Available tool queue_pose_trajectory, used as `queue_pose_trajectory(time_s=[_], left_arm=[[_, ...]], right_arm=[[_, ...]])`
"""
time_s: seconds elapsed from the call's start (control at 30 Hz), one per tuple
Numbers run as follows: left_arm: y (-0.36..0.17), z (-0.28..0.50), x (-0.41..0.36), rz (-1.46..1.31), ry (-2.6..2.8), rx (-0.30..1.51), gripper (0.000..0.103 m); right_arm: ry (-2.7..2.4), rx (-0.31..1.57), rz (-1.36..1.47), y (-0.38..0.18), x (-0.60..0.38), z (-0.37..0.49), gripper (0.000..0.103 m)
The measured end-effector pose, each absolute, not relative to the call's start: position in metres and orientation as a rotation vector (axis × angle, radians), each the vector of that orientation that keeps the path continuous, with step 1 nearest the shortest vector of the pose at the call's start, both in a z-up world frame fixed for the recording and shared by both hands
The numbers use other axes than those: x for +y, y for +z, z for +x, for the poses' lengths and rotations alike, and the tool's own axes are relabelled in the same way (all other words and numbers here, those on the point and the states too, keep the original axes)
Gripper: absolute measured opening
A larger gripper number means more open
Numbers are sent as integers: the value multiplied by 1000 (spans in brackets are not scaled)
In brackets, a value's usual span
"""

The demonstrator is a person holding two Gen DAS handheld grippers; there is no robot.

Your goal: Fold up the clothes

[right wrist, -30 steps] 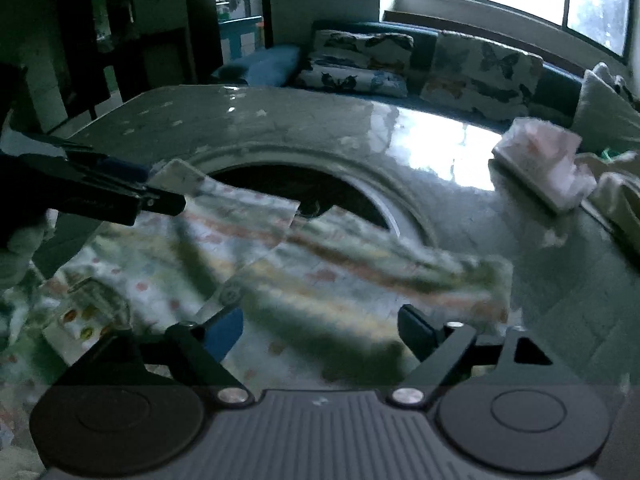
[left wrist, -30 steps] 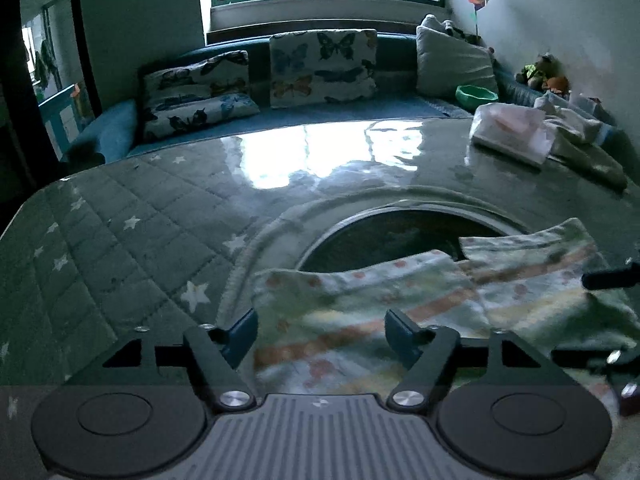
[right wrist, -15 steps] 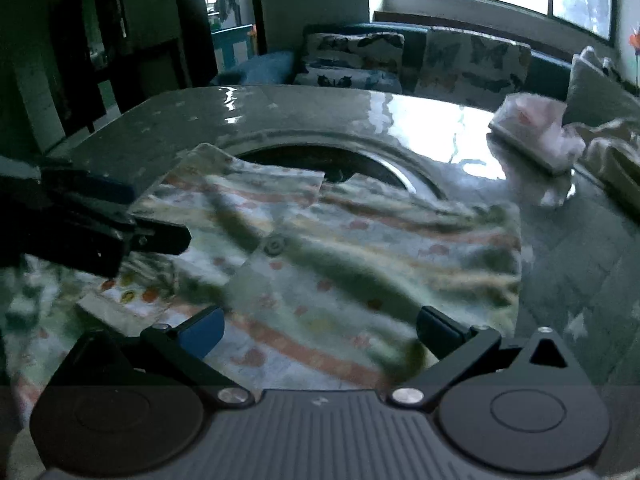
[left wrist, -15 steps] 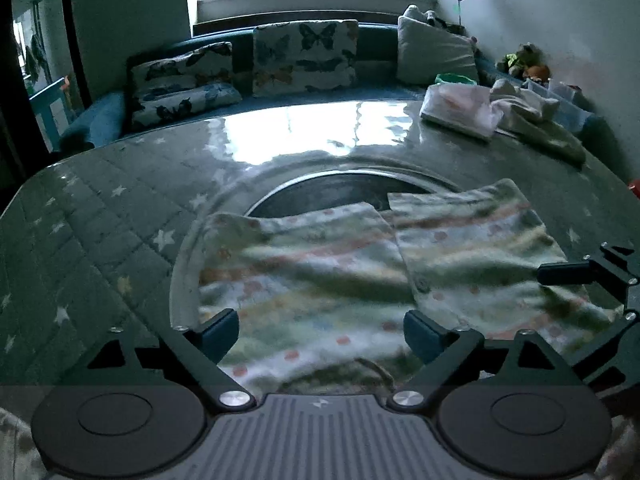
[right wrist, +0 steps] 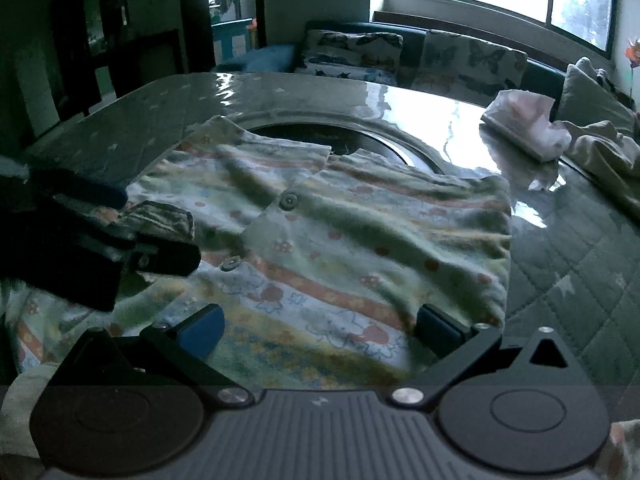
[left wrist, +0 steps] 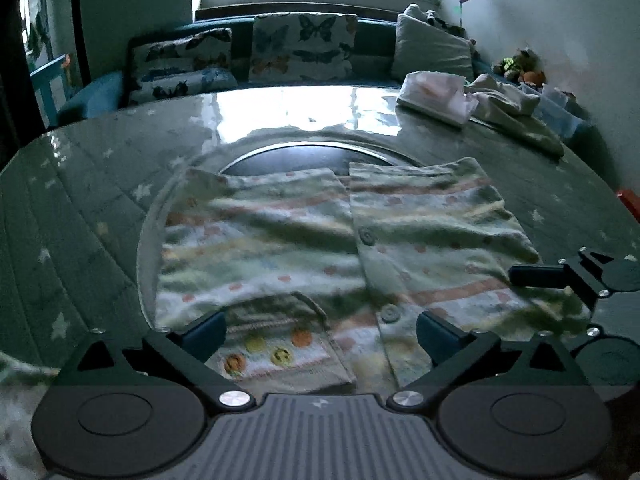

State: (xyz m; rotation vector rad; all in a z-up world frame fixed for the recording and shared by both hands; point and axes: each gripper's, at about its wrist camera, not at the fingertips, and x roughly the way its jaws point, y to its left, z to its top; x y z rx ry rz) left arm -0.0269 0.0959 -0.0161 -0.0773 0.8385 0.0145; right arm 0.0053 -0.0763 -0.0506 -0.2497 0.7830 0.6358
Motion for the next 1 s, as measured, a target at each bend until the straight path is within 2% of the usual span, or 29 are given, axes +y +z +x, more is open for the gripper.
queue_pose_trajectory(time_s=[0.4,1.0], left_arm=[[-15,-49,86,-101,15,826,103],[-35,-54,53,30,-25,861,103]], right_arm=[[653,755,-215,-39,-102,-10,103],[334,736,-87,-42,-239,-33,103]])
